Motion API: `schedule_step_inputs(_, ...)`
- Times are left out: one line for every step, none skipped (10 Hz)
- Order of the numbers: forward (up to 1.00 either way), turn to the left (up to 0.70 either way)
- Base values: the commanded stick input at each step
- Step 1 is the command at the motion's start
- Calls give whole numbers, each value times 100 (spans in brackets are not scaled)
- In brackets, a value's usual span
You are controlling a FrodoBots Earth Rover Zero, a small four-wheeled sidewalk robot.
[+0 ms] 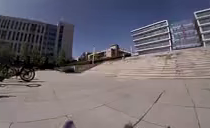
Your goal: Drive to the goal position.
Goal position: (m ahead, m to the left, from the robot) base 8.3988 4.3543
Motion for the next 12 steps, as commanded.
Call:
schedule_step_inputs(100, 40)
schedule_step_inputs(100, 40)
schedule_step_inputs(100, 40)
schedule_step_inputs(100, 7)
schedule_step_inputs(100, 0)
schedule_step_inputs(100, 0)
schedule_step_inputs(100, 0)
schedule_step_inputs(100, 0)
schedule_step_inputs(100, 0)
schedule_step_inputs(100, 0)
schedule_step_inputs(100, 0)
schedule_step_inputs(100, 0)
